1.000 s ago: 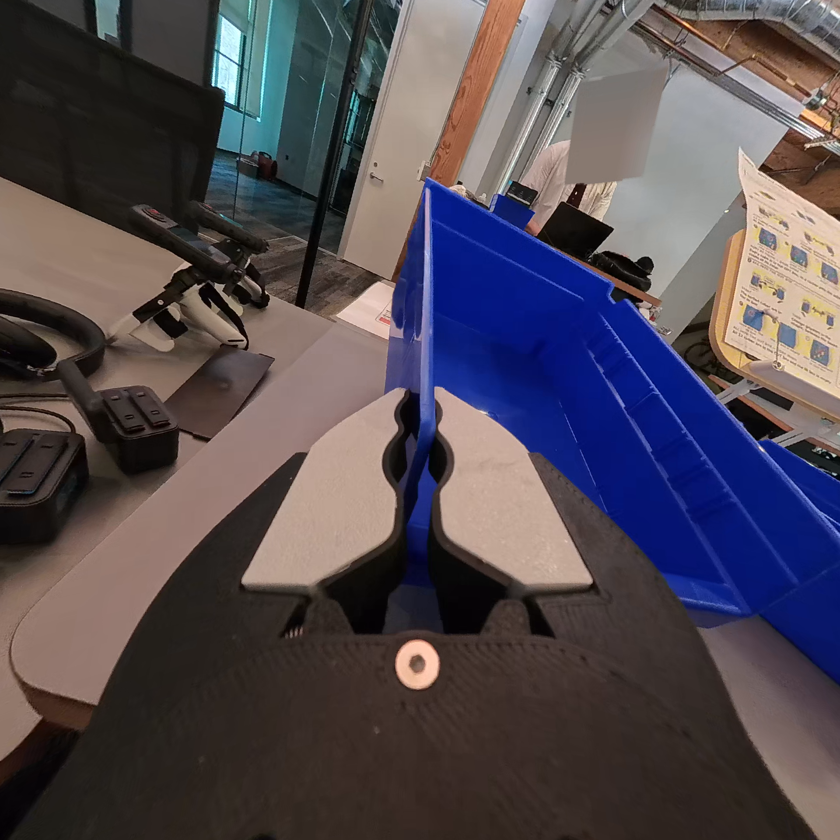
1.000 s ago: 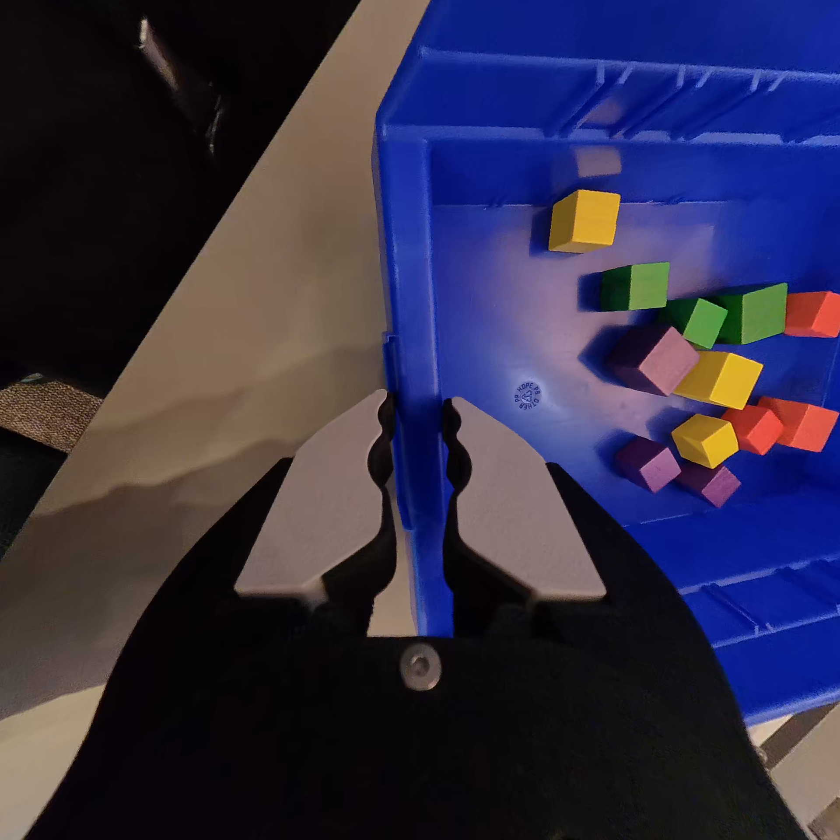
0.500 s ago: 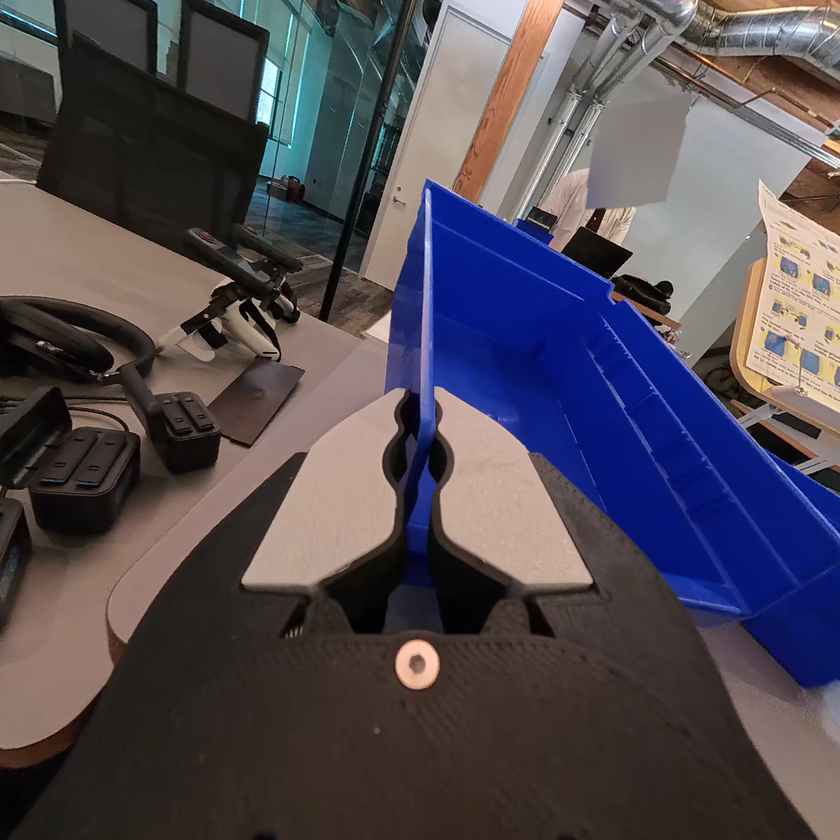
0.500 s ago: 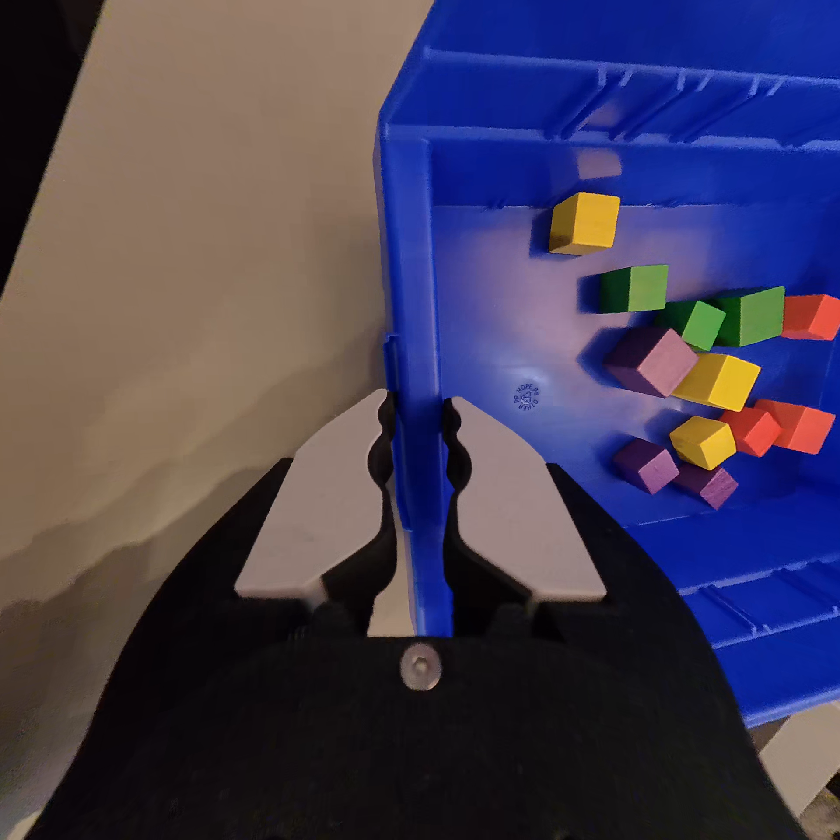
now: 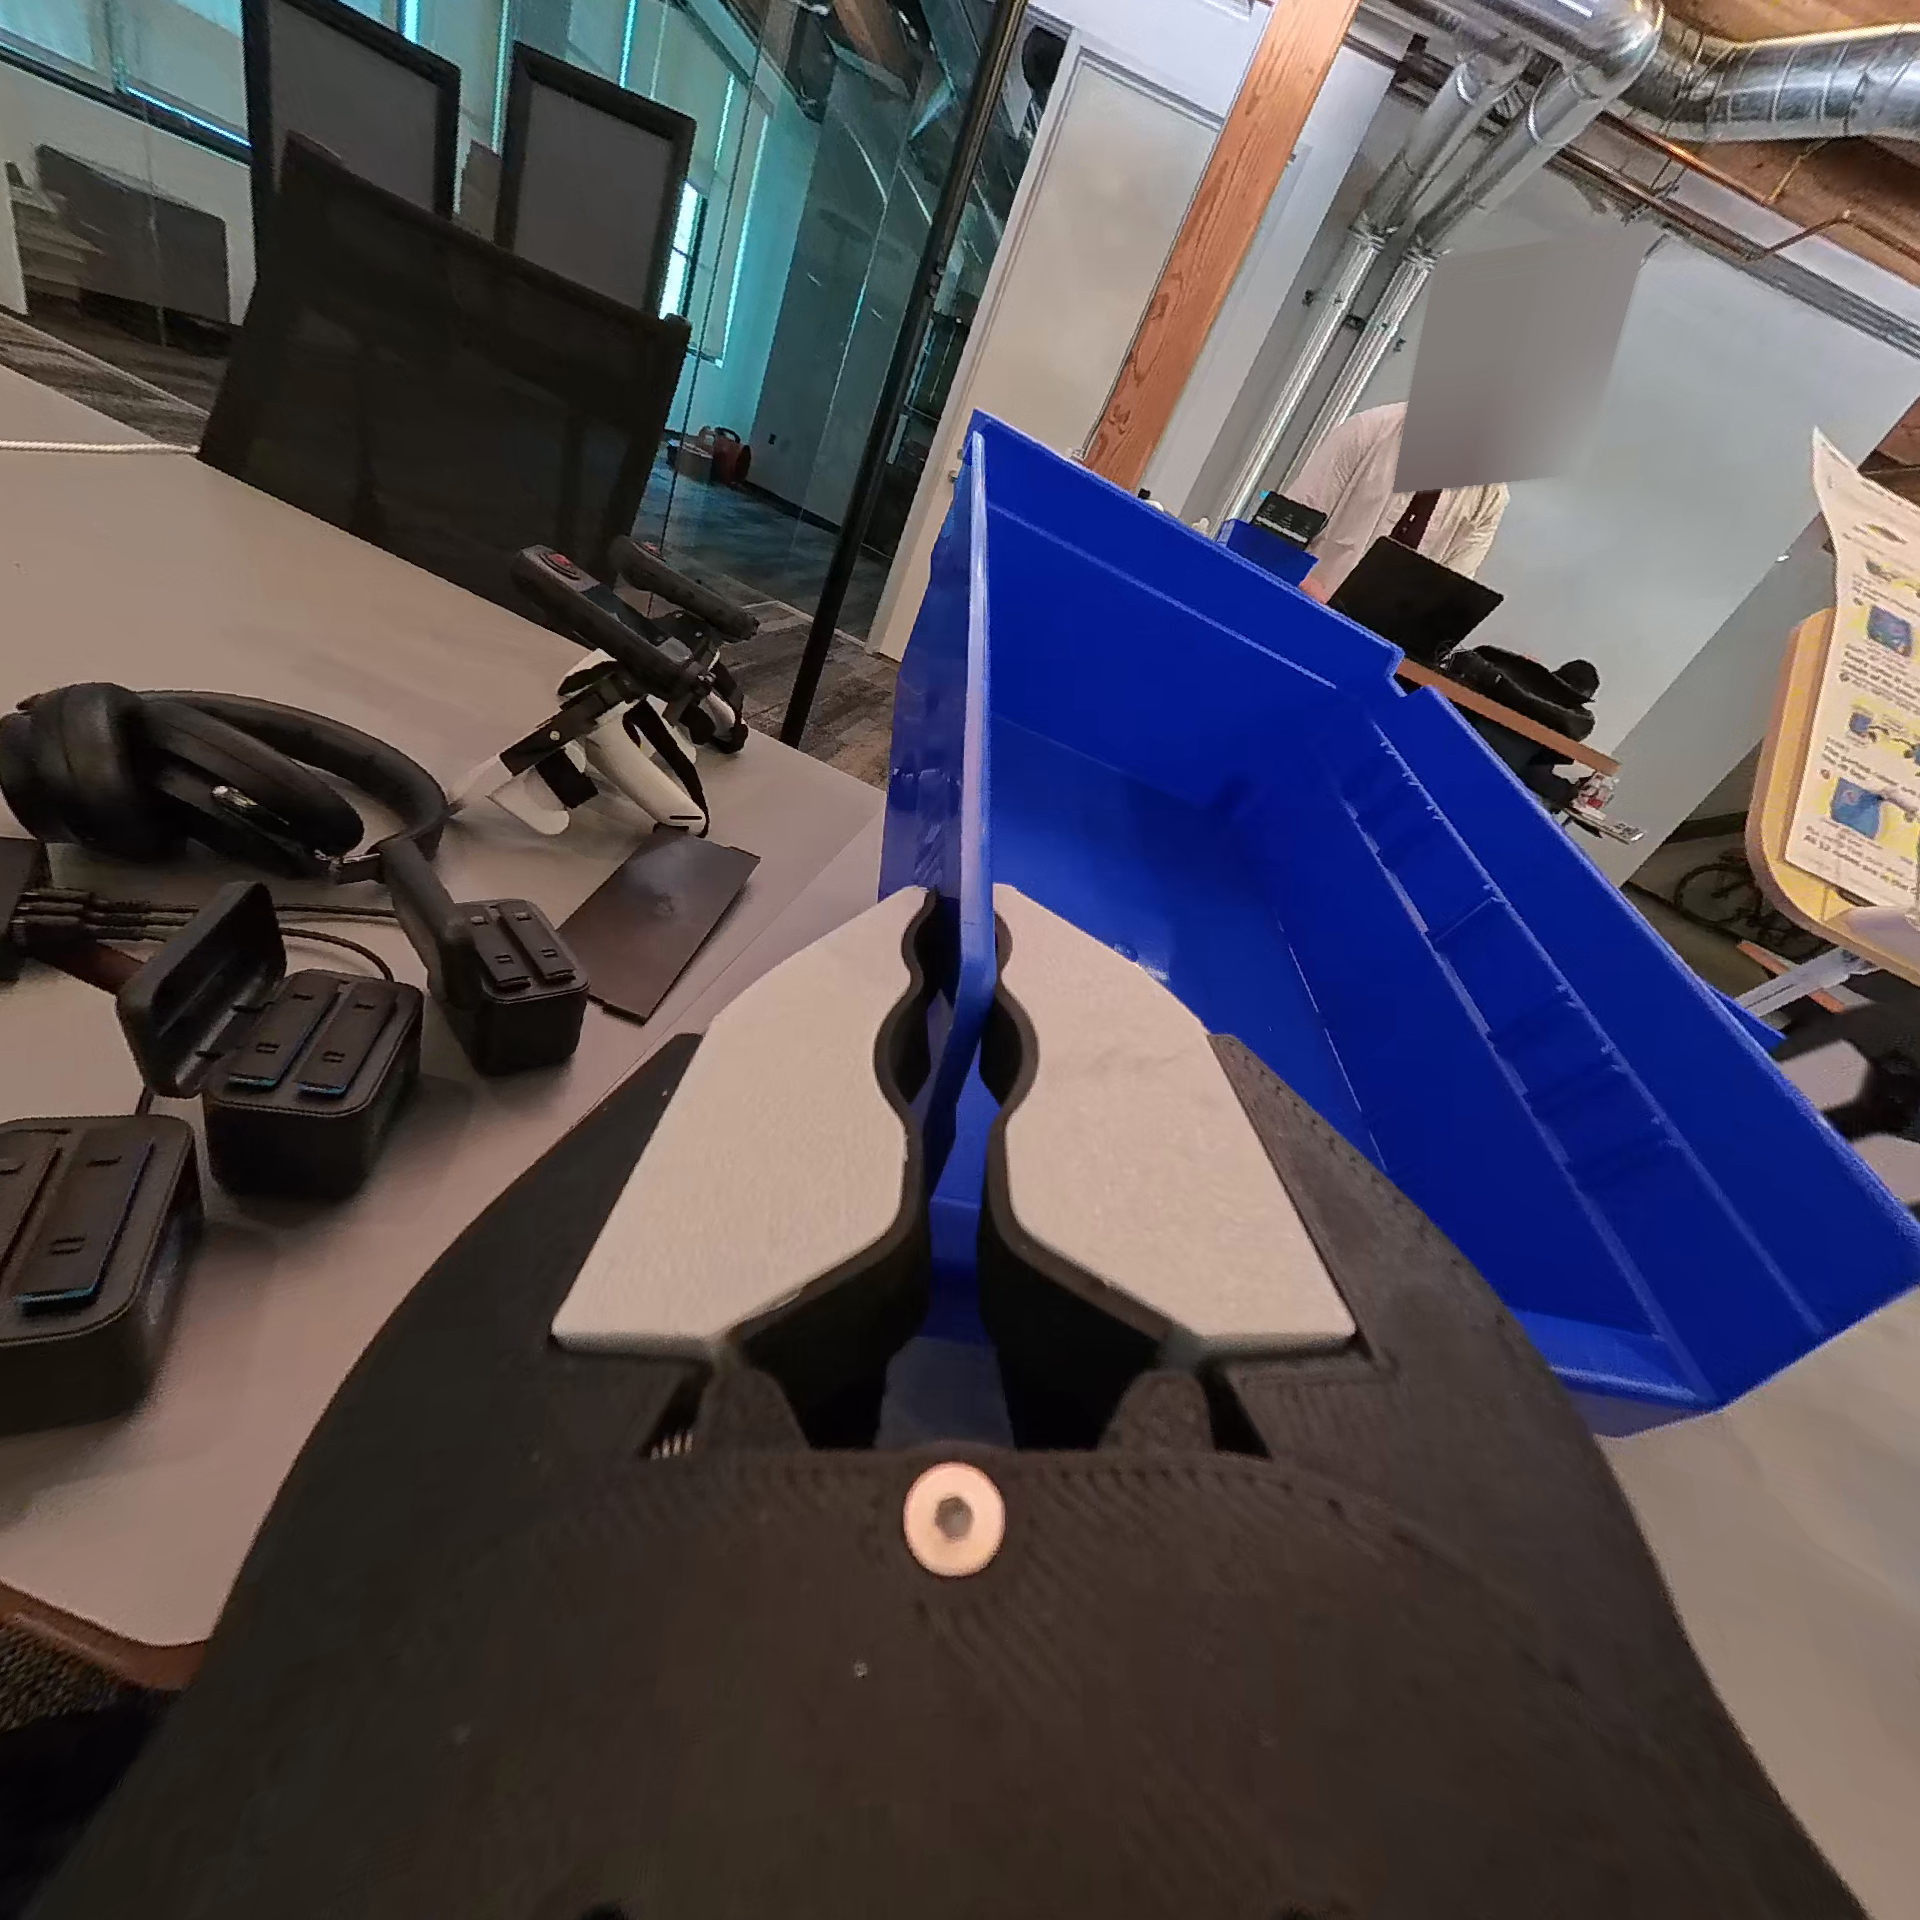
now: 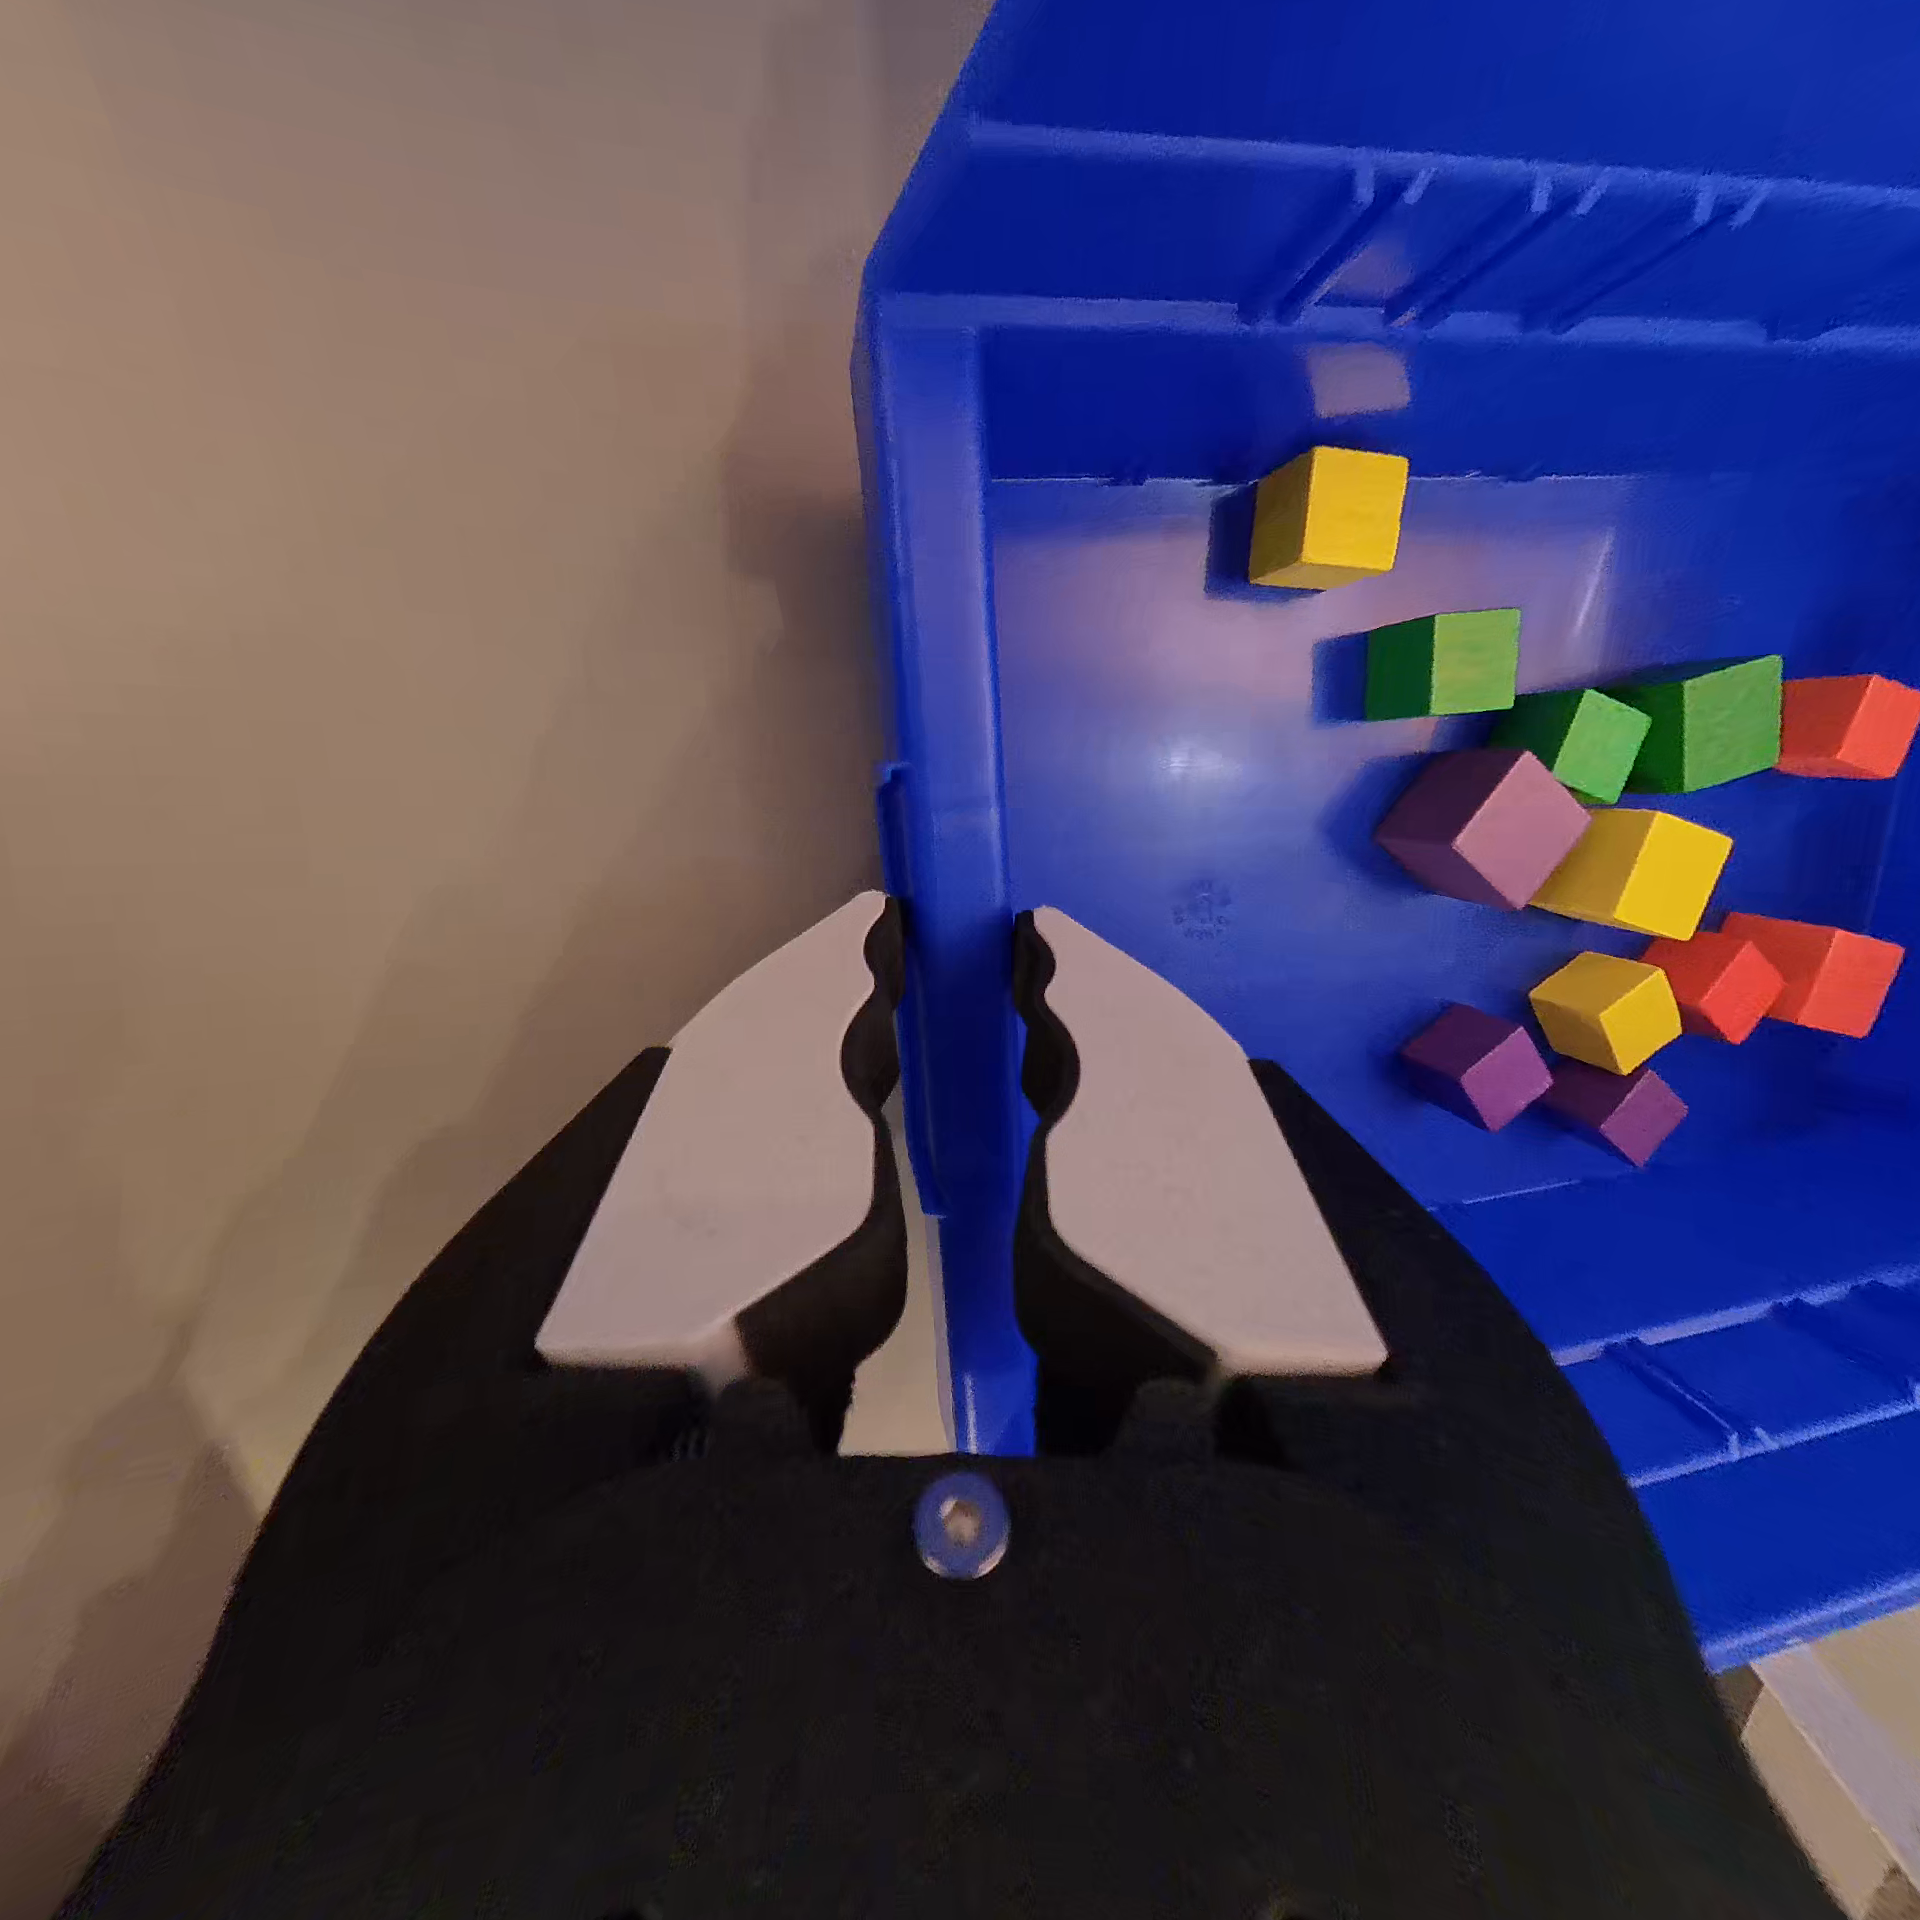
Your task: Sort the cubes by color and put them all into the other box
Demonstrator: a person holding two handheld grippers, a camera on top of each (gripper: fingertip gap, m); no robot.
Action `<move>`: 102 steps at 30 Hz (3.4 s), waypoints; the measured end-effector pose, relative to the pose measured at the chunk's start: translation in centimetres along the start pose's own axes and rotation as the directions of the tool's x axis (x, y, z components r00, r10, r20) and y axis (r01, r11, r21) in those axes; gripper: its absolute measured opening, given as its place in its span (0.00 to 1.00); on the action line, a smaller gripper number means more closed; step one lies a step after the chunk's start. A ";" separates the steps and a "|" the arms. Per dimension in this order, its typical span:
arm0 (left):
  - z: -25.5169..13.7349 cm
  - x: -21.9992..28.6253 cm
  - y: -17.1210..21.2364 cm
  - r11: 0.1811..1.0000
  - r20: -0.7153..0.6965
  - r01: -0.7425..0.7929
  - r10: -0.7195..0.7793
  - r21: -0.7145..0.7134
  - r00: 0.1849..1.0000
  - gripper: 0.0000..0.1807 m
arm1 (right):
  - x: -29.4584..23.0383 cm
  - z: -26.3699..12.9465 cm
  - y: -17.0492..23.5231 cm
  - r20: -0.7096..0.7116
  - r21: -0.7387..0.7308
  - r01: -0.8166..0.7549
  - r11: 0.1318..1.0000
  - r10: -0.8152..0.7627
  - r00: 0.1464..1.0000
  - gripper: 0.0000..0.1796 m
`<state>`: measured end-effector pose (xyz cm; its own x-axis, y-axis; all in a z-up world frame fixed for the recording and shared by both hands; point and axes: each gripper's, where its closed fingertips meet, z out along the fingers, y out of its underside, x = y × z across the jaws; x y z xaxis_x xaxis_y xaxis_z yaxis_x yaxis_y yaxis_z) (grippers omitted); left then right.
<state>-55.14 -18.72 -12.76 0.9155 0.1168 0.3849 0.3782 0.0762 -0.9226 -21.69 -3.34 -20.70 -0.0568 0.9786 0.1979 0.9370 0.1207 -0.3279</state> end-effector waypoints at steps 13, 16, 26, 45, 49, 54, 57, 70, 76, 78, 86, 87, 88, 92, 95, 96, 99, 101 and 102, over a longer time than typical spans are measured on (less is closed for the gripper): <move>0.3 -0.7 0.4 1.000 0.002 0.014 -0.014 -0.005 1.000 0.02 | 7.8 3.3 -4.4 -0.065 -0.035 -0.171 0.985 0.168 0.984 0.11; 0.3 -0.8 0.5 1.000 0.001 0.019 -0.019 -0.007 1.000 0.02 | 8.7 3.7 -4.7 -0.063 -0.036 -0.174 0.984 0.171 0.983 0.11; 0.4 -0.5 0.4 1.000 -0.004 0.014 -0.015 -0.002 1.000 0.02 | 10.1 4.0 -4.8 -0.071 -0.031 -0.178 0.984 0.175 0.982 0.11; -1.6 7.7 -3.5 0.940 0.058 -0.305 0.300 0.154 0.952 0.02 | -1.0 -10.4 -12.4 0.516 0.663 -0.595 0.455 0.299 0.803 0.42; -2.6 12.0 -3.7 0.883 0.087 -0.442 0.433 0.158 0.897 0.02 | -1.8 -8.4 -12.3 0.622 0.590 -0.710 0.385 0.345 0.703 0.39; -3.8 16.5 -4.1 0.788 0.120 -0.588 0.576 0.180 0.808 0.02 | -2.0 -6.9 -11.7 0.686 0.538 -0.775 0.331 0.363 0.631 0.27; -4.4 18.2 -4.0 0.722 0.147 -0.665 0.648 0.193 0.747 0.02 | -1.6 -6.3 -11.1 0.709 0.509 -0.804 0.309 0.379 0.595 0.20; -5.6 25.0 -0.7 0.658 0.058 -0.700 0.716 0.279 0.696 0.05 | -0.4 -7.1 -5.1 0.594 0.546 -0.782 0.300 0.520 0.614 0.05; -7.2 32.8 1.5 0.669 -0.110 -0.644 0.720 0.372 0.685 0.06 | -2.1 -12.3 4.1 0.508 0.619 -0.756 0.213 0.625 0.593 0.05; -7.7 36.7 2.6 0.667 -0.188 -0.618 0.728 0.417 0.659 0.06 | -2.7 -14.4 8.3 0.465 0.653 -0.738 0.166 0.681 0.565 0.04; -8.0 52.9 7.3 0.723 -0.497 -0.432 0.687 0.539 0.530 0.07 | -5.3 -24.2 26.9 0.294 0.778 -0.629 -0.003 0.886 0.359 0.03; -7.6 55.0 8.1 0.738 -0.535 -0.403 0.672 0.541 0.513 0.07 | -5.4 -25.3 29.4 0.279 0.786 -0.618 -0.023 0.905 0.322 0.03; -7.2 57.1 9.2 0.759 -0.576 -0.378 0.650 0.530 0.497 0.08 | -5.6 -26.3 32.0 0.245 0.795 -0.606 -0.025 0.927 0.283 0.03; -5.5 65.3 13.4 0.844 -0.716 -0.303 0.537 0.443 0.446 0.10 | -5.7 -29.3 41.6 0.170 0.777 -0.628 -0.045 0.975 0.141 0.03; -4.3 70.6 16.9 0.906 -0.803 -0.245 0.420 0.345 0.422 0.13 | -5.1 -30.6 47.8 0.104 0.736 -0.676 -0.037 0.993 0.059 0.03; -3.8 72.1 18.0 0.932 -0.835 -0.227 0.356 0.283 0.419 0.14 | -4.8 -30.9 49.6 0.081 0.718 -0.696 -0.031 0.996 0.039 0.03; -2.0 75.5 21.1 0.976 -0.890 -0.189 0.182 0.110 0.418 0.17 | -3.5 -30.8 54.2 0.031 0.639 -0.769 -0.028 0.999 -0.010 0.03; -1.0 77.1 22.9 0.988 -0.904 -0.153 0.058 -0.008 0.423 0.19 | -2.5 -30.2 56.6 0.005 0.574 -0.819 -0.022 1.000 -0.023 0.03; -0.3 77.6 23.9 0.986 -0.899 -0.163 0.034 -0.041 0.436 0.20 | -1.8 -30.0 57.6 -0.009 0.547 -0.837 -0.020 1.000 -0.030 0.03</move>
<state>25.03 -8.16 -4.97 0.5351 -0.8372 0.1133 0.2296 0.0151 -0.9732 42.76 -3.16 -12.28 0.9412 0.0903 -0.3256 -0.1597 -0.7303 -0.6641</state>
